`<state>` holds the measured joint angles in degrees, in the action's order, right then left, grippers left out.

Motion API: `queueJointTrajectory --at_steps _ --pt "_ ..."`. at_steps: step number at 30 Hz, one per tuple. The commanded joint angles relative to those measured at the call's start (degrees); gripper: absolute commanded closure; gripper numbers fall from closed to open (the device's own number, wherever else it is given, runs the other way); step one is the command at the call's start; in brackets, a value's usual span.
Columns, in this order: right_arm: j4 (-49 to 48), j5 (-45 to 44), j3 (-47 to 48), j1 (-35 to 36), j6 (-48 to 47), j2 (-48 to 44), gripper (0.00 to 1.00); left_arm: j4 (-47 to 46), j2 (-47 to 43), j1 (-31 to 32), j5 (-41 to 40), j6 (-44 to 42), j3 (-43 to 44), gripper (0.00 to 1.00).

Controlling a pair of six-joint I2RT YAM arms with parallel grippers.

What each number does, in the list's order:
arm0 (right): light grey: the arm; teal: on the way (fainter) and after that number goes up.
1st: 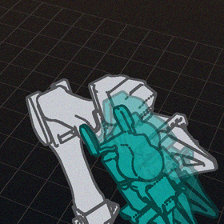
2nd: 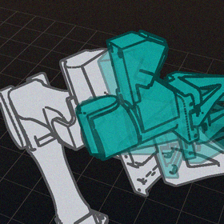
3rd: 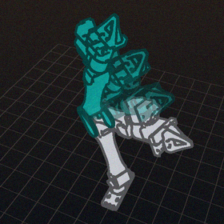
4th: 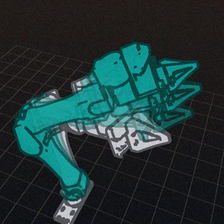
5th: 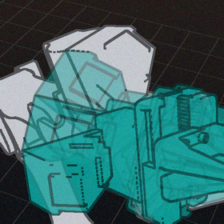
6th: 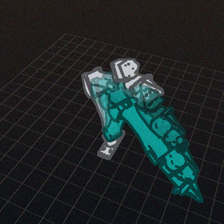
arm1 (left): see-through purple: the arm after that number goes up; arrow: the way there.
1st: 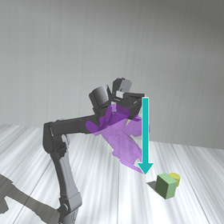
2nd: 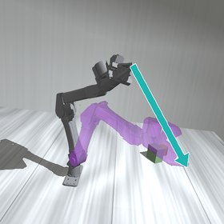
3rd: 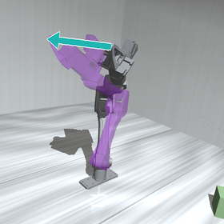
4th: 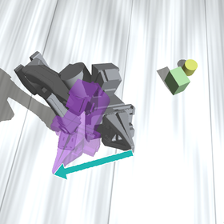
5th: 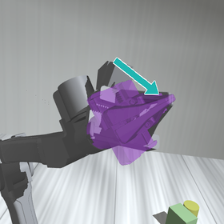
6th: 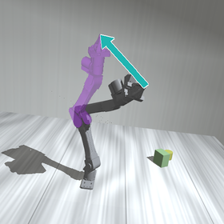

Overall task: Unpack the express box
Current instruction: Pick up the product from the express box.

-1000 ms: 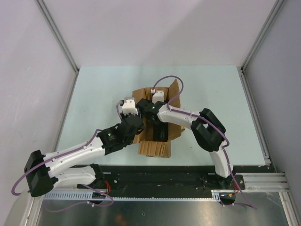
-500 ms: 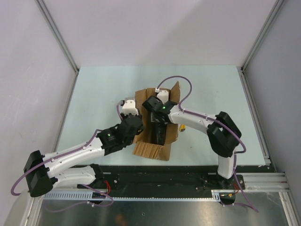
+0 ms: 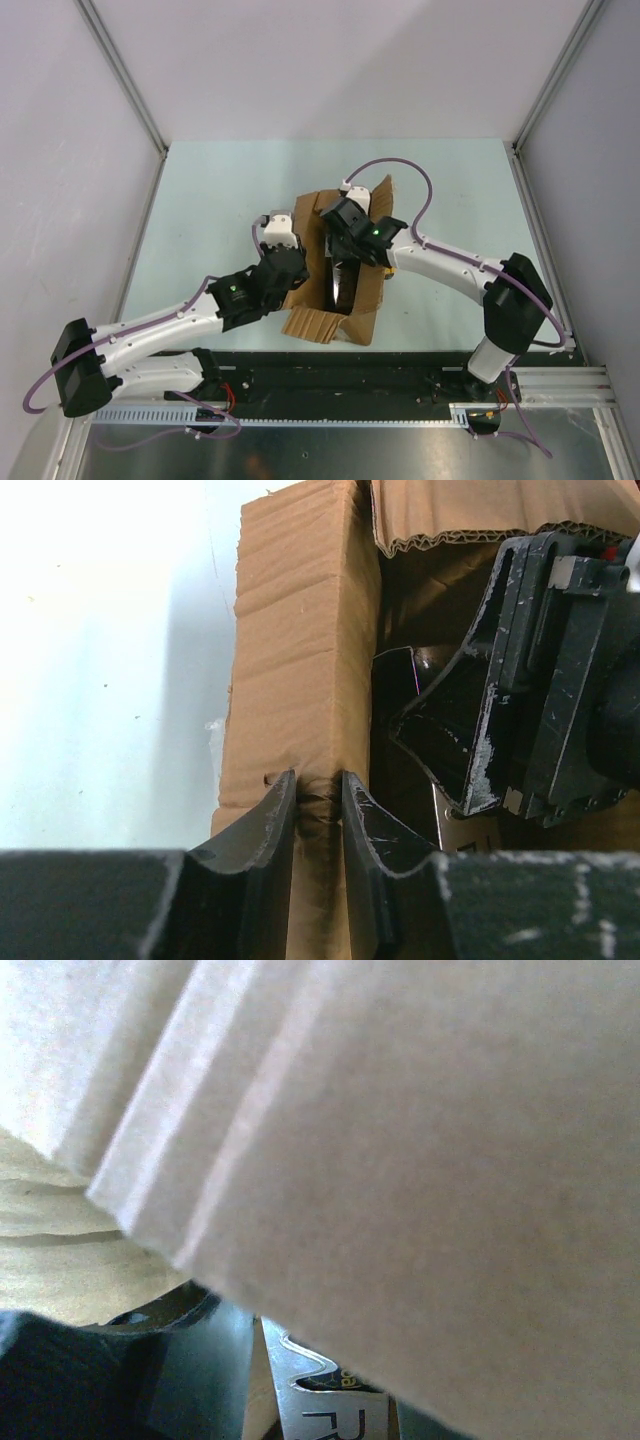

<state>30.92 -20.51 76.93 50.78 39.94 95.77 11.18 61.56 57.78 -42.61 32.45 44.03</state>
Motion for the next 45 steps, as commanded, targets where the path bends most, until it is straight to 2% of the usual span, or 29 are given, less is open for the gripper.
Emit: queueJointTrajectory --at_steps 1,5,13,18,24,27,28,31,37,45 --pt "-3.58 -0.23 0.24 -0.51 -1.18 -6.64 1.00 4.11 0.58 -0.65 -3.09 -1.68 -0.61 0.73" --pt "-4.46 -0.76 0.24 -0.25 -2.94 -7.70 1.00 4.11 0.58 -0.65 -3.09 -2.04 -0.18 0.69" --pt "-7.71 -5.15 0.15 4.41 -11.28 -8.84 1.00 4.20 1.28 -0.65 -2.04 -3.09 2.37 0.72" --pt "-12.72 -2.35 -2.04 4.94 -15.68 -12.62 1.00 4.29 2.16 -0.74 -1.69 -4.93 4.04 0.75" --pt "-16.15 -1.29 -4.41 4.06 -15.43 -17.88 1.00 4.82 3.57 -2.49 1.65 -4.67 5.89 0.74" --pt "-18.08 1.96 -5.55 1.61 -13.76 -19.82 1.00 5.08 3.48 -3.63 2.71 -4.06 5.89 0.62" --pt "-18.26 2.92 -5.65 0.90 -13.32 -20.09 1.00 5.08 3.04 -4.16 2.79 -3.97 5.89 0.54" --pt "-18.87 6.00 -6.44 -2.35 -11.13 -20.88 1.00 4.91 2.25 -5.39 4.11 -4.41 5.63 0.46" --pt "-20.63 9.35 -6.88 -6.93 -8.13 -21.32 1.00 4.99 0.32 -7.32 5.43 -5.02 5.28 0.40" --pt "-30.30 15.05 -6.88 -10.09 -7.78 -21.06 1.00 5.08 -3.64 -9.44 7.98 -7.31 7.12 0.34"
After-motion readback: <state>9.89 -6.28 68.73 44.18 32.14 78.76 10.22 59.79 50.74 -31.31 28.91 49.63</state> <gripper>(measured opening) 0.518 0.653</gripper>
